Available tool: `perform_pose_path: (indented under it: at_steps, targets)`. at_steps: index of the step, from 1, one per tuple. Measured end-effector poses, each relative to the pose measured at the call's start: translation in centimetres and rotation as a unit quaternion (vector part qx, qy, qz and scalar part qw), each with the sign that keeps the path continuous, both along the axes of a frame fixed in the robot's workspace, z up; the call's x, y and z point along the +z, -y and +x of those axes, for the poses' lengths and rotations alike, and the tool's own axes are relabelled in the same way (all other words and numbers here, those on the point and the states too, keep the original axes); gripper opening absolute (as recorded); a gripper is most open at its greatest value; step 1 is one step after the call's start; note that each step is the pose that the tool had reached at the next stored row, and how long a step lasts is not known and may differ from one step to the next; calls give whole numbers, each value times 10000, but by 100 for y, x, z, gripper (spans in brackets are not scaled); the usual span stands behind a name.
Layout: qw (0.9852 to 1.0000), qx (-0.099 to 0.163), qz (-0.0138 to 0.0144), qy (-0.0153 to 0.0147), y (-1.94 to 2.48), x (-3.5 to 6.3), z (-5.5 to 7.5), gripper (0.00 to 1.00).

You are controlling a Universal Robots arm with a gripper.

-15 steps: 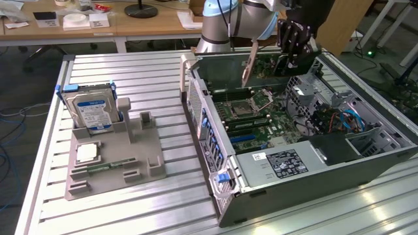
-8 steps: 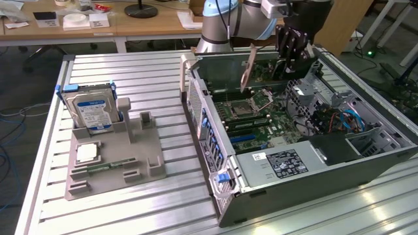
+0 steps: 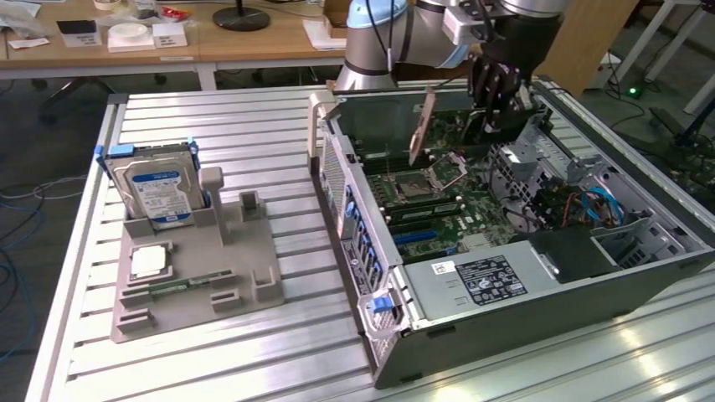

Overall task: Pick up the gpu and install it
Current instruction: 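Insert the gpu into the slot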

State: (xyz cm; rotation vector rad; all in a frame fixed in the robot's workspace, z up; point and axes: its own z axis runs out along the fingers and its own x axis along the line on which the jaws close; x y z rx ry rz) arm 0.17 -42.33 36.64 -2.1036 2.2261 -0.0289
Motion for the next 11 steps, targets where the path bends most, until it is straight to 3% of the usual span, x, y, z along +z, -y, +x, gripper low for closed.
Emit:
perform_pose_path:
  at_steps: [11]
  targets:
    - [10000, 0, 40, 0, 0, -150, 0, 28]
